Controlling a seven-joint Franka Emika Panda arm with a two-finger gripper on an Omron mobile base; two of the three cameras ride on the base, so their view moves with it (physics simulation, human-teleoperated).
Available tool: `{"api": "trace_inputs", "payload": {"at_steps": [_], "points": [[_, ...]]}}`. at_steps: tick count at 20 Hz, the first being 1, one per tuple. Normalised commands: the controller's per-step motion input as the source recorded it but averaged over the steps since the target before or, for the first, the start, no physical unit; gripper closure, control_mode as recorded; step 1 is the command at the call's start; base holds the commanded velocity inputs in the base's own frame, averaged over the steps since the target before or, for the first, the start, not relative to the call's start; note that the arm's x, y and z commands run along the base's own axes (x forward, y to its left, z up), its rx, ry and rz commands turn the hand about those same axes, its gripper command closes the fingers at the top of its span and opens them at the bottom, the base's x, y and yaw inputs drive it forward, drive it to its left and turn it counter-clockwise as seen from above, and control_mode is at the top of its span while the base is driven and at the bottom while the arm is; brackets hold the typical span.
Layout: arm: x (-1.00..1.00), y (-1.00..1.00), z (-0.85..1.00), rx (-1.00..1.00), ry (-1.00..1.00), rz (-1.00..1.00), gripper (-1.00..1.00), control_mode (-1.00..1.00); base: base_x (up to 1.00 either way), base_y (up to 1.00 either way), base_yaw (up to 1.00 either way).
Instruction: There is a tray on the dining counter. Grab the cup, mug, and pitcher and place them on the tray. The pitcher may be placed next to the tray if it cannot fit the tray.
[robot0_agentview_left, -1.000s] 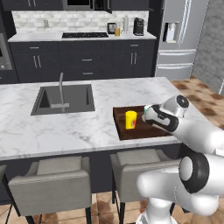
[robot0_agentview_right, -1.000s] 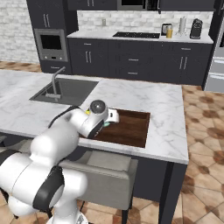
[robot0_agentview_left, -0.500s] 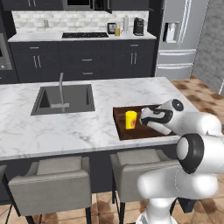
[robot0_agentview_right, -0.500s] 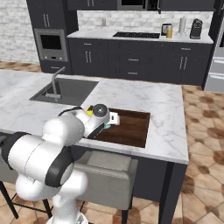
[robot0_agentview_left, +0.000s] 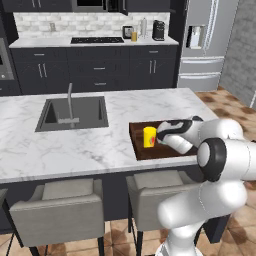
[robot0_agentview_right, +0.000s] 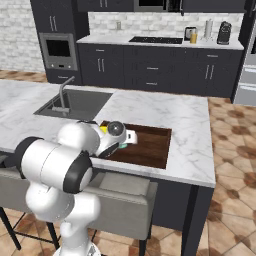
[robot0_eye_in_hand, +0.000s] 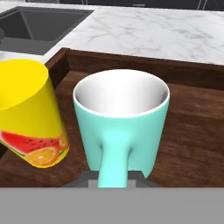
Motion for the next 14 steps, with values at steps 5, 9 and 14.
{"api": "trace_inputs", "payload": {"at_steps": [5, 9, 14], "points": [[0.09, 0.0, -0.17, 0.0, 0.0, 0.0, 1.0, -1.0, 0.0, 0.0, 0.0], [0.03, 0.0, -0.13, 0.0, 0.0, 0.0, 1.0, -1.0, 0.0, 0.0, 0.0], [0.03, 0.0, -0.12, 0.0, 0.0, 0.0, 1.0, -1.0, 0.0, 0.0, 0.0]]}}
